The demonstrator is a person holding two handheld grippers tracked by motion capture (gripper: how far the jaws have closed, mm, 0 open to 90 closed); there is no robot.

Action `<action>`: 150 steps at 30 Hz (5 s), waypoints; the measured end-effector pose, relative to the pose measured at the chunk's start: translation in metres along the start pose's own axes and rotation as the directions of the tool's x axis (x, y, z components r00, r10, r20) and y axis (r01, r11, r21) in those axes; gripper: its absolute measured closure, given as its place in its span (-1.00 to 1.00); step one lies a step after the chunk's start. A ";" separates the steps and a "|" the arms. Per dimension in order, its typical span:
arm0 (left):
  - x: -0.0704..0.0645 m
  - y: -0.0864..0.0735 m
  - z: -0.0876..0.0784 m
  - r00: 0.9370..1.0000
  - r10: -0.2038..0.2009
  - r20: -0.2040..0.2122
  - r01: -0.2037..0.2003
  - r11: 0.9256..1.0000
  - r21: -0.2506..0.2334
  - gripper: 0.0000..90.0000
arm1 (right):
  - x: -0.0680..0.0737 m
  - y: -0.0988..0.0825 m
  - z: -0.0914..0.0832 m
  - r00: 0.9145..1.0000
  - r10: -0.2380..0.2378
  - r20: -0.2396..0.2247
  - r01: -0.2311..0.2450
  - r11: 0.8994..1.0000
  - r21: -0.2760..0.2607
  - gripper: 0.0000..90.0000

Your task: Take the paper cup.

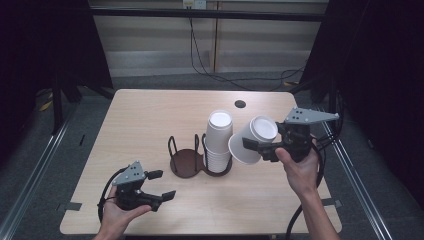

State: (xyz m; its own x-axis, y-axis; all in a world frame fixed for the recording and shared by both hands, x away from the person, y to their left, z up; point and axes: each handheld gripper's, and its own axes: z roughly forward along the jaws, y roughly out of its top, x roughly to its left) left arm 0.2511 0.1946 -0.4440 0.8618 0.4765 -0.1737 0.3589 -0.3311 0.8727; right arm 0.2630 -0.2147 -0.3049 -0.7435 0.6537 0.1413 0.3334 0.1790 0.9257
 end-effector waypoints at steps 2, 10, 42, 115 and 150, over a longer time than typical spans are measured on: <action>0.000 0.002 0.002 1.000 -0.004 0.006 0.004 1.000 -0.021 -0.61 | 0.002 -0.007 0.003 1.000 0.003 -0.007 -0.003 1.000 0.024 -0.50; 0.000 0.019 0.002 0.999 0.016 0.051 -0.014 0.999 -0.053 -0.63 | 0.008 -0.025 0.017 0.998 0.018 -0.056 -0.015 0.998 0.053 -0.50; -0.018 0.027 0.021 0.977 0.159 0.140 -0.143 0.983 -0.113 -0.65 | 0.051 -0.050 0.096 0.962 0.011 -0.273 0.027 0.990 0.137 -0.49; -0.023 0.030 0.031 0.958 0.111 0.262 -0.118 0.993 0.008 -0.60 | 0.063 -0.046 0.103 0.916 0.034 -0.400 0.021 0.991 0.132 -0.68; -0.010 0.041 0.021 0.963 0.169 0.207 -0.221 0.940 0.261 -0.62 | 0.059 -0.054 0.108 0.924 -0.045 -0.379 0.176 0.931 0.320 -0.66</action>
State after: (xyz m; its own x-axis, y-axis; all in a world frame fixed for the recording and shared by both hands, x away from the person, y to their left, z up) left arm 0.2647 0.1590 -0.4155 0.9655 0.2341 -0.1143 0.2401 -0.6293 0.7392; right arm 0.2635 -0.1062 -0.3838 -0.9217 0.3179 0.2222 0.3650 0.5175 0.7739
